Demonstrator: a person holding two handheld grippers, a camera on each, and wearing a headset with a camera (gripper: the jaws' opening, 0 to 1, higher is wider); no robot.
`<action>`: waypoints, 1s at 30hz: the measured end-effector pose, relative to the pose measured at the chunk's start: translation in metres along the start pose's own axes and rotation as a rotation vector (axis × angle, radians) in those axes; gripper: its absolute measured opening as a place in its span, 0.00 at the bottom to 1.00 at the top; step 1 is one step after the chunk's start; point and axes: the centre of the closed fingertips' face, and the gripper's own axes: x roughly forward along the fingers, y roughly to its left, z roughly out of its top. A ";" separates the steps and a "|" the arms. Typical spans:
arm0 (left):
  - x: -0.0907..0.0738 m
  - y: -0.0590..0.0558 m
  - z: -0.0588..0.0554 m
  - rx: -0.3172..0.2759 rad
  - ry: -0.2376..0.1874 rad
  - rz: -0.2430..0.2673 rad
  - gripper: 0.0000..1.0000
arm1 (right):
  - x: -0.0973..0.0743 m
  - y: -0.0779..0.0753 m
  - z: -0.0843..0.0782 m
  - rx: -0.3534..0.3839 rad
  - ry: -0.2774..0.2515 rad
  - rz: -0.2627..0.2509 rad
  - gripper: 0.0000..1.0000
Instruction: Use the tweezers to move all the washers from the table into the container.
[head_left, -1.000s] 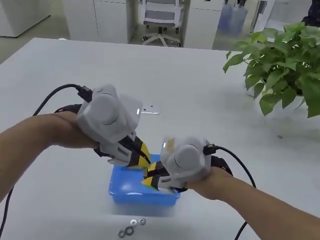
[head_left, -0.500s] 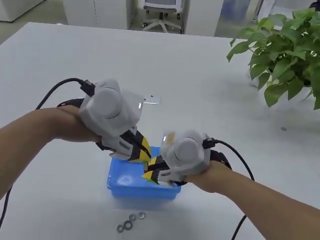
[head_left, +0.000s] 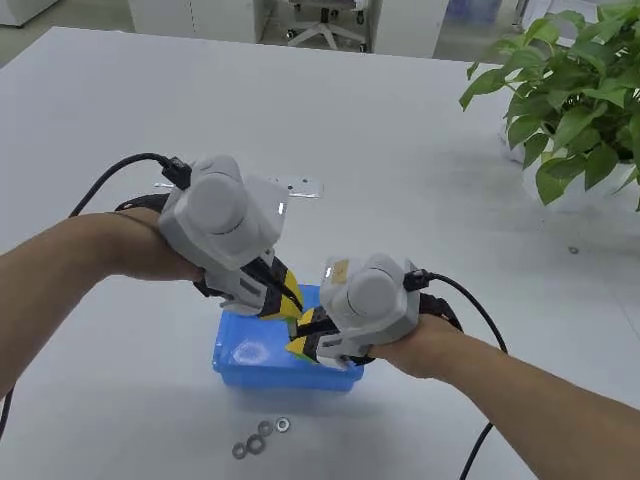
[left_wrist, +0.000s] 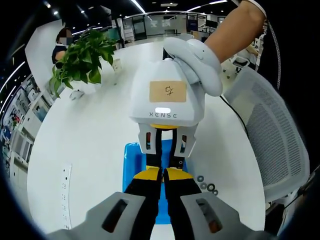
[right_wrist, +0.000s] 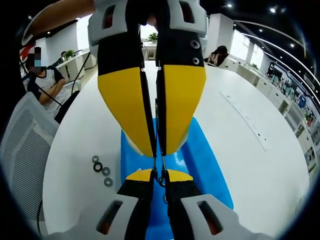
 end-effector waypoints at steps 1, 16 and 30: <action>0.001 0.000 -0.001 0.001 0.002 -0.001 0.06 | 0.000 0.000 -0.001 0.000 0.002 0.001 0.10; 0.001 0.000 -0.001 -0.001 0.004 0.001 0.06 | -0.001 0.000 -0.003 -0.005 0.007 0.003 0.11; -0.011 -0.006 0.011 0.010 0.000 0.018 0.06 | -0.018 0.004 0.006 -0.020 -0.012 -0.032 0.11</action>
